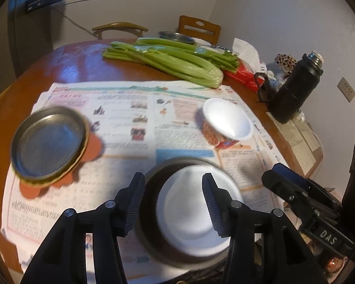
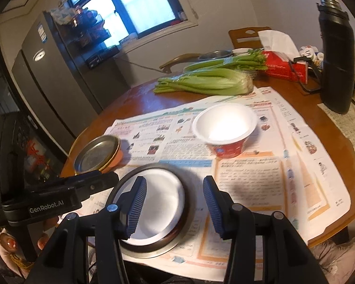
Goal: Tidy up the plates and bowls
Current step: 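Open the left tool to release the white bowl and withdraw, then grasp the rim of the second white red-sided bowl with the left tool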
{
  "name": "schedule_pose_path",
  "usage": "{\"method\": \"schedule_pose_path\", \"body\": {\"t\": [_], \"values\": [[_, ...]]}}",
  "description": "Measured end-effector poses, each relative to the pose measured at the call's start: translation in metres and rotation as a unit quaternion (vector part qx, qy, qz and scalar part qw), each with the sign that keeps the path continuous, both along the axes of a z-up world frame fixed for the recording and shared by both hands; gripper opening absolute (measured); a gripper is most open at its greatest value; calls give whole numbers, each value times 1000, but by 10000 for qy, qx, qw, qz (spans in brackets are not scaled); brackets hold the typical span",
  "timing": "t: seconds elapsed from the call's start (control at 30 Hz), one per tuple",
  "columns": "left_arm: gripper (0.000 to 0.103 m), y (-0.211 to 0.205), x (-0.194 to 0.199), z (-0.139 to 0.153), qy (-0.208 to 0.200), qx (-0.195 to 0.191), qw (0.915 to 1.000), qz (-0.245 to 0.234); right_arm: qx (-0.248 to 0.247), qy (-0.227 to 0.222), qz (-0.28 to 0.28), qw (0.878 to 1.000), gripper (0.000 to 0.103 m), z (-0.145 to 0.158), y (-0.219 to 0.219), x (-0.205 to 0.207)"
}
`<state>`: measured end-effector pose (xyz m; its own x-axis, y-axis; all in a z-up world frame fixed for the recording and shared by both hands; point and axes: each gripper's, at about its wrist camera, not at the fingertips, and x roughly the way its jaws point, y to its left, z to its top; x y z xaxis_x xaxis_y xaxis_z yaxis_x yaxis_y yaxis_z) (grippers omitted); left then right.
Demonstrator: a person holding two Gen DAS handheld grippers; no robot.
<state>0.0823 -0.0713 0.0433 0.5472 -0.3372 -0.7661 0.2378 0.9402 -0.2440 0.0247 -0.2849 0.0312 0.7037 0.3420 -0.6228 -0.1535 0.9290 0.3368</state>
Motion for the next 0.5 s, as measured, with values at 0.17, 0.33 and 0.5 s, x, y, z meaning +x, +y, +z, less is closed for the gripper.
{"method": "schedule_pose_path", "body": {"t": [0.17, 0.33, 0.5], "values": [[57, -19, 26, 7, -81, -40, 9998, -196, -67, -12, -475, 9988, 51, 1, -30, 17], [57, -44, 59, 12, -141, 131, 9991, -381, -133, 184, -772, 9968, 52, -9, -52, 40], [58, -67, 101, 2, 87, 180, 9982, -558, -194, 360, -765, 9962, 52, -19, -57, 66]]}}
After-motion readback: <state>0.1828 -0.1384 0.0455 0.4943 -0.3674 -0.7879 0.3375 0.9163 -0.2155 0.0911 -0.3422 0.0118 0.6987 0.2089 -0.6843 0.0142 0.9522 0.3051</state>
